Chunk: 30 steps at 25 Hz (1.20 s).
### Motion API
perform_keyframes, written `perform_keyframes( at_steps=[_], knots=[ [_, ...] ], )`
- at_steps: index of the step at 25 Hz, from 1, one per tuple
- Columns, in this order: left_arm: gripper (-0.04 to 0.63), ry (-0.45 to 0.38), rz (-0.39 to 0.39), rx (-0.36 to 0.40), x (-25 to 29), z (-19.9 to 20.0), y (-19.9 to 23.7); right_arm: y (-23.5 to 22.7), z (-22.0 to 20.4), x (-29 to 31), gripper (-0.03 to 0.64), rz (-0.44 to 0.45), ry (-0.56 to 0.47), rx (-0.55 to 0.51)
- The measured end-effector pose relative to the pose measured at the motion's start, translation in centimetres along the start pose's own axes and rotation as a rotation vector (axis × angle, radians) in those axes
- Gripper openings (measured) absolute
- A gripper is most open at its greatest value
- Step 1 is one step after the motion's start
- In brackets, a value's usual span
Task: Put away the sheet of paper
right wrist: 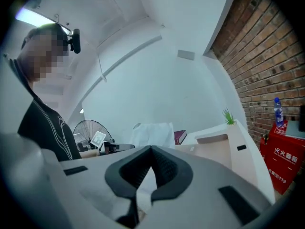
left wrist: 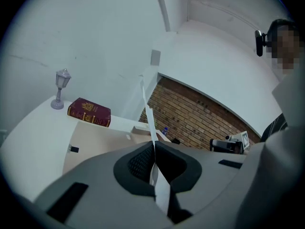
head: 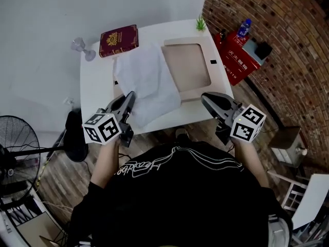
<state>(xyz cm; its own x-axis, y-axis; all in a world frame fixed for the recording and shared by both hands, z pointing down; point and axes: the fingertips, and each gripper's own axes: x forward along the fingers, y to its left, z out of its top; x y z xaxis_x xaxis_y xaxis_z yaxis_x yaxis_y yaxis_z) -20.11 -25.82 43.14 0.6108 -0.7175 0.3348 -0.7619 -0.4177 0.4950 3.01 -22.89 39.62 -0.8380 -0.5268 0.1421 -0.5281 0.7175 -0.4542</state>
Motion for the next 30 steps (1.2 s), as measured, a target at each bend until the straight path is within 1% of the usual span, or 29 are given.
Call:
perform_keyframes(
  at_steps=[3,7,12,16,20,24,30],
  knots=[
    [0.031,-0.004,0.027,0.003,0.5,1.0,1.2,-1.6,1.2,1.8,0.002,0.042,0.016,-0.006],
    [0.032,-0.011,0.049,0.029,1.1,1.9,2.4,-3.6,1.8,3.4,0.002,0.084,0.041,-0.001],
    [0.032,-0.003,0.053,0.061,2.7,2.5,4.0,-5.9,2.4,4.5,0.002,0.115,0.053,0.008],
    [0.032,0.030,0.042,0.036,4.4,2.0,5.7,-7.4,2.4,4.9,0.002,0.122,0.063,0.002],
    [0.032,0.077,0.074,0.010,5.4,0.9,7.8,-8.5,2.1,4.7,0.002,0.132,0.079,-0.002],
    [0.032,0.118,0.099,-0.012,6.7,-0.5,9.5,-10.0,1.8,4.5,0.002,0.124,0.084,0.004],
    [0.032,0.172,0.098,-0.043,8.3,-2.9,10.2,-10.7,1.0,4.4,0.002,0.126,0.098,0.027]
  ],
)
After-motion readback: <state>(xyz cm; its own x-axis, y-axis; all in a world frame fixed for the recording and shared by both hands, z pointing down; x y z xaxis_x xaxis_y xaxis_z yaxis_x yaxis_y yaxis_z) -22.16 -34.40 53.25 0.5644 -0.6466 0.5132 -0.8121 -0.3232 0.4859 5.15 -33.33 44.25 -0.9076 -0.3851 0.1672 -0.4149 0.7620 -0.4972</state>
